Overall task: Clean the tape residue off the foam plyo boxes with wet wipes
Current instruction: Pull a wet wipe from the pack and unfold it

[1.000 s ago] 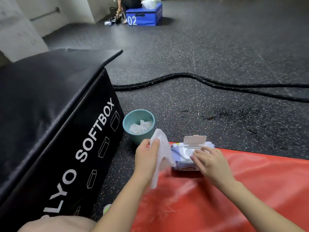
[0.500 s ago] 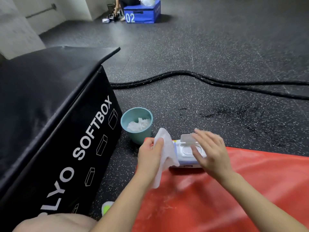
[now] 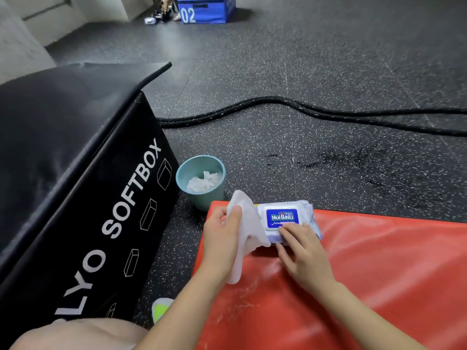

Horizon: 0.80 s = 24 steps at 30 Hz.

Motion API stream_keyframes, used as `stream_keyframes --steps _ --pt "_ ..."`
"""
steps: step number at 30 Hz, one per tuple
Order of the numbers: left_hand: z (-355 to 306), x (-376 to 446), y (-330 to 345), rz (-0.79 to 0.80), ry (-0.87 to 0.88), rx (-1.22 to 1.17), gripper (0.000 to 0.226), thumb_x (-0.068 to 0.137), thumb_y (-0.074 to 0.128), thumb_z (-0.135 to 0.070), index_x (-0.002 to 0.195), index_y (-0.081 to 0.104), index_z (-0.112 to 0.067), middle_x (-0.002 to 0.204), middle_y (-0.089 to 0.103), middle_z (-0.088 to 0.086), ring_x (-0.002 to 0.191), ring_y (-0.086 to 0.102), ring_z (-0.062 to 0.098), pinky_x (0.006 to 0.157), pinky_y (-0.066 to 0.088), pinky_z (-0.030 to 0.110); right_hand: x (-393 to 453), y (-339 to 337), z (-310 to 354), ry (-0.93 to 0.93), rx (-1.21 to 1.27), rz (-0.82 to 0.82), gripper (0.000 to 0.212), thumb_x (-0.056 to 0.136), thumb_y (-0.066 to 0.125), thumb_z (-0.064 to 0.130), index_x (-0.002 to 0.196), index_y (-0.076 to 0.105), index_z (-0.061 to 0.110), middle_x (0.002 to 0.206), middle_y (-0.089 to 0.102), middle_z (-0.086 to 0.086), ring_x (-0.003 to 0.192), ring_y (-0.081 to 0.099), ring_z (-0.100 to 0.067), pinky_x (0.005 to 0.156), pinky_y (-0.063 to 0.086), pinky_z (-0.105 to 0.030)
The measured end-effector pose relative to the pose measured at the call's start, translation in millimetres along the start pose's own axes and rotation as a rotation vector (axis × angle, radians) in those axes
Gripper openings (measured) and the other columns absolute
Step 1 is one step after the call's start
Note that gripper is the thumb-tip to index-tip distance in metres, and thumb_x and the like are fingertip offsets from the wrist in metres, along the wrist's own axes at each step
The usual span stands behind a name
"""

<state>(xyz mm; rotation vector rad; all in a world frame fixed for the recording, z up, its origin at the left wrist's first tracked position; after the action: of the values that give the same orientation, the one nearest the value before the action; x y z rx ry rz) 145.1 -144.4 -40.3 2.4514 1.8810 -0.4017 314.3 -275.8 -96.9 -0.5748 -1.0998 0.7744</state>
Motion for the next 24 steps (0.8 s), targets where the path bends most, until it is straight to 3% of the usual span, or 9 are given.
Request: stream_keyframes --steps 6,10,13,15,17,20,22,24 --pt "-6.3 -1.2 -2.6 0.0 0.0 -0.004 0.025 0.095 0.06 -0.029 0.082 0.061 -0.008 0.068 0.054 -0.008 0.064 0.048 0.01 0.063 0.041 0.03 -4.9 7.9 -1.1 0.042 -0.051 0.011 0.037 0.09 0.067 0.026 0.12 0.07 0.005 0.124 0.065 -0.008 0.117 0.06 -0.026 0.111 0.042 -0.049" --pt "-15.4 -3.7 -3.8 -0.013 0.0 -0.006 0.024 0.097 0.059 -0.022 0.075 0.057 -0.012 0.059 0.048 -0.014 0.055 0.041 0.003 0.051 0.035 0.017 -2.4 12.4 -1.5 0.065 -0.067 0.081 0.042 0.088 0.067 0.034 0.118 0.069 0.006 0.123 0.065 -0.008 0.115 0.061 -0.029 0.104 0.046 -0.045" --pt "-20.6 -7.8 -5.8 0.014 -0.008 -0.047 0.023 0.097 0.06 -0.025 0.076 0.058 -0.015 0.061 0.052 -0.014 0.06 0.044 0.005 0.055 0.038 0.019 12.3 0.7 3.8 0.111 0.005 0.076 0.036 0.09 0.062 0.037 0.108 0.072 0.007 0.112 0.067 -0.004 0.104 0.064 -0.027 0.097 0.049 -0.039" --pt "-28.3 -10.3 -13.3 0.038 -0.002 -0.116 0.023 0.092 0.064 -0.032 0.084 0.064 -0.011 0.071 0.059 -0.007 0.068 0.049 0.01 0.065 0.042 0.027 27.4 -8.7 15.4 0.241 0.208 0.048 0.038 0.093 0.055 0.042 0.107 0.073 0.011 0.113 0.069 0.003 0.109 0.064 -0.02 0.099 0.047 -0.032" --pt "-40.3 -14.5 -23.6 0.072 0.004 -0.227 0.03 0.085 0.068 -0.036 0.092 0.066 -0.007 0.08 0.064 0.003 0.075 0.055 0.017 0.071 0.045 0.037 46.3 -6.4 39.4 0.493 0.623 0.116 0.047 0.097 0.045 0.054 0.106 0.075 0.019 0.112 0.072 0.014 0.112 0.064 -0.008 0.097 0.045 -0.022" --pt "-61.8 -22.7 -51.4 0.071 0.034 -0.375 0.021 0.088 0.071 -0.02 0.097 0.065 -0.002 0.086 0.071 0.014 0.08 0.065 0.025 0.075 0.052 0.039 70.3 19.0 106.4 0.781 1.304 0.354 0.064 0.094 0.047 0.066 0.113 0.075 0.011 0.109 0.077 -0.002 0.103 0.071 -0.013 0.082 0.052 -0.025" --pt "-76.7 -27.6 -74.3 0.043 0.056 -0.429 0.02 0.091 0.068 -0.01 0.104 0.061 0.004 0.088 0.072 0.018 0.079 0.067 0.027 0.072 0.056 0.037 94.1 14.6 140.8 0.777 1.481 0.325 0.057 0.087 0.064 0.057 0.111 0.074 0.006 0.107 0.076 -0.011 0.095 0.07 -0.02 0.08 0.053 -0.032" --pt "-93.2 -32.4 -102.5 0.02 0.102 -0.446 0.023 0.091 0.067 -0.007 0.109 0.058 0.005 0.091 0.071 0.019 0.081 0.067 0.028 0.071 0.058 0.037 120.1 2.7 167.0 0.706 1.497 0.226 0.038 0.08 0.074 0.038 0.102 0.075 0.007 0.097 0.076 -0.012 0.086 0.066 -0.017 0.077 0.05 -0.033"
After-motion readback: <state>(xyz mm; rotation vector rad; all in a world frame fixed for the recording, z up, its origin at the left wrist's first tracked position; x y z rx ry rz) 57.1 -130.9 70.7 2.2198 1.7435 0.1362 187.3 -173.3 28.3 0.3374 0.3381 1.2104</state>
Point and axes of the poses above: each hand's wrist, its own x-axis towards the middle knuckle, its own y-axis out of the palm, z = x × y, the point moved 10 cm from there along x, towards the middle knuckle
